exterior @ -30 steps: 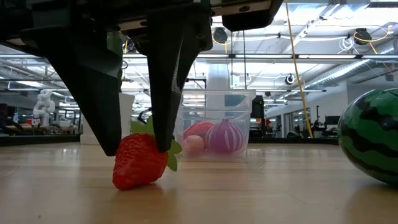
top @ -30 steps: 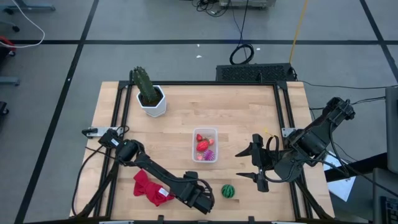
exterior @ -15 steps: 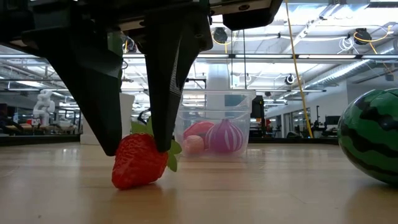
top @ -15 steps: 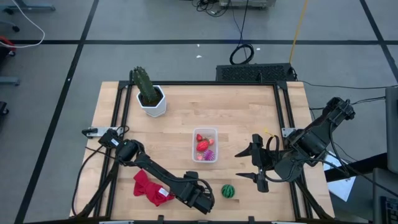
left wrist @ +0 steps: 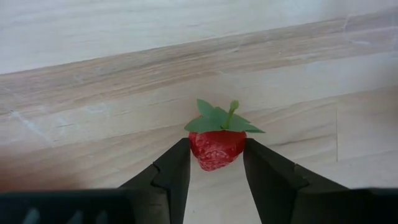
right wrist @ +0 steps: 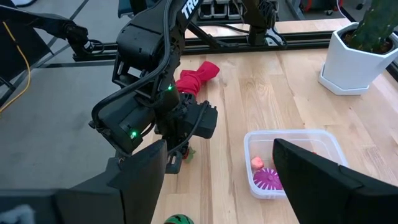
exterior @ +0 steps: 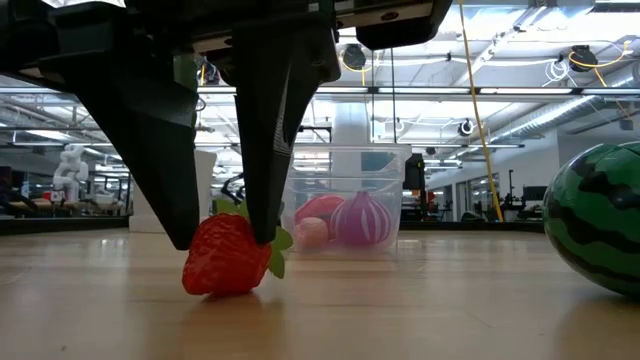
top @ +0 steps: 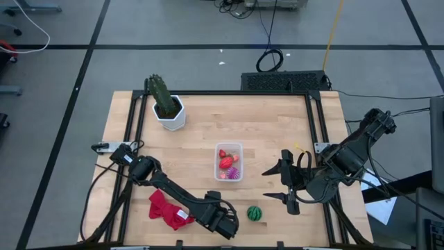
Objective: Pick and placing Produce into tupperware
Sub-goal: Put the red strawberry into the transparent bin
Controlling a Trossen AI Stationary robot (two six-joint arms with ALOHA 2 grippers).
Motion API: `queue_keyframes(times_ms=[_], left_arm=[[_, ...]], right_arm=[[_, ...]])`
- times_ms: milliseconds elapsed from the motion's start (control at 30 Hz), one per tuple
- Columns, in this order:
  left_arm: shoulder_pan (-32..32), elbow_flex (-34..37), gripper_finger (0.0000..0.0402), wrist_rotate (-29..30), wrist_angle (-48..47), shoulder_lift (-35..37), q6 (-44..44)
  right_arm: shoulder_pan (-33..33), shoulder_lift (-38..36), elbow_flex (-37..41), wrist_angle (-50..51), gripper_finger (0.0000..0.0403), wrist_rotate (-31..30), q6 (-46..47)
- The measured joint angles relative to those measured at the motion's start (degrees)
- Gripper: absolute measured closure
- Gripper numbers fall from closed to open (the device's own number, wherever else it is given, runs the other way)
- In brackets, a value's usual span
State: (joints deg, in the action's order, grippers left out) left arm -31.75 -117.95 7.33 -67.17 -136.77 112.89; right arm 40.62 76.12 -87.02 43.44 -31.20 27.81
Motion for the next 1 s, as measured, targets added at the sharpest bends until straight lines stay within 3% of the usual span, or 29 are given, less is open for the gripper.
queue_keyframes(times_ms=[1000], left_arm=[[0.0,-1.5,0.0257,1.4,-1.7,-0.3,0.0]], right_arm=[[0.0,0.0,0.0,0.0,0.0117,0.0,0.0]])
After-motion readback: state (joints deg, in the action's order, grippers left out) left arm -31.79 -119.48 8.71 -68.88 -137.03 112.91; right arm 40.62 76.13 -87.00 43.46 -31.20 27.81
